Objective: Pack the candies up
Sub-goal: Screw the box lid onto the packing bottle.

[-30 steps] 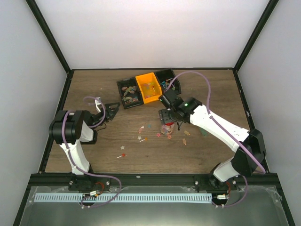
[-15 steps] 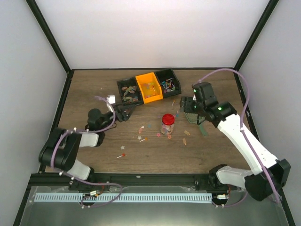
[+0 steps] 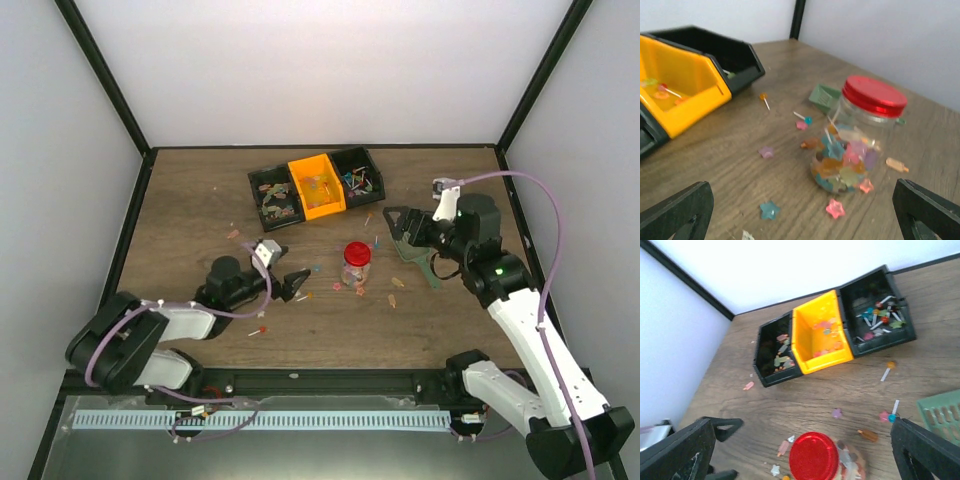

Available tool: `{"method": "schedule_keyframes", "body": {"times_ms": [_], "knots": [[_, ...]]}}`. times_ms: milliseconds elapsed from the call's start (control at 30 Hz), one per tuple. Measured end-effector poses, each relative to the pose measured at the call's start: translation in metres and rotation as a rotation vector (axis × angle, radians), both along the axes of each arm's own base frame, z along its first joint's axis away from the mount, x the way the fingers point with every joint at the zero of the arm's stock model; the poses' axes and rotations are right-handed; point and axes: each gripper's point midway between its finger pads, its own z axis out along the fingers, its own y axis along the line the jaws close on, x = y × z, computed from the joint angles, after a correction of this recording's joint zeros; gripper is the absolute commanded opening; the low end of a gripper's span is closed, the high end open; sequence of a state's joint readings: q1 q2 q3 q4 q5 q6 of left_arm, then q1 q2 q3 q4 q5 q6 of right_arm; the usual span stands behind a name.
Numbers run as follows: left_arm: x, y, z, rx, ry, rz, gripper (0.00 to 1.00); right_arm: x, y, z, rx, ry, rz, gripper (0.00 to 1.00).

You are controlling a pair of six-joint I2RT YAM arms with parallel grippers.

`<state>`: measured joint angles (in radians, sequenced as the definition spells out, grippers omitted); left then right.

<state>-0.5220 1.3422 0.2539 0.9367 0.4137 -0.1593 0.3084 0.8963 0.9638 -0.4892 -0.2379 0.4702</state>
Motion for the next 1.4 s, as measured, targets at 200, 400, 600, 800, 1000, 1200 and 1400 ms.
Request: {"method": "schedule_keyframes", "body": {"times_ms": [200, 400, 600, 800, 1000, 1200, 1400], "knots": [[-0.006, -0.012, -0.036, 0.065, 0.012, -0.042, 1.0, -0.007, 0.016, -0.001, 0.06, -0.007, 0.093, 0.98], [-0.002, -0.043, -0.032, 0.074, -0.04, -0.117, 1.0, -0.012, 0.017, 0.001, 0.069, -0.021, 0.109, 0.99], [0.006, -0.077, -0.038, 0.074, -0.075, -0.21, 1.0, -0.014, 0.01, -0.003, 0.035, -0.019, 0.086, 1.0], [-0.003, -0.088, -0.068, 0.099, -0.018, -0.28, 1.0, -0.015, 0.004, -0.01, -0.002, -0.003, 0.06, 1.0], [-0.009, -0.109, -0.068, 0.081, -0.047, -0.342, 1.0, -0.01, 0.001, -0.016, -0.029, 0.008, 0.04, 1.0], [-0.006, -0.116, -0.077, 0.081, -0.053, -0.35, 1.0, -0.006, 0.001, -0.025, -0.043, 0.037, 0.041, 1.0], [0.003, -0.131, -0.076, 0.089, -0.09, -0.358, 1.0, -0.011, 0.002, -0.026, -0.043, 0.059, 0.052, 1.0]]}}
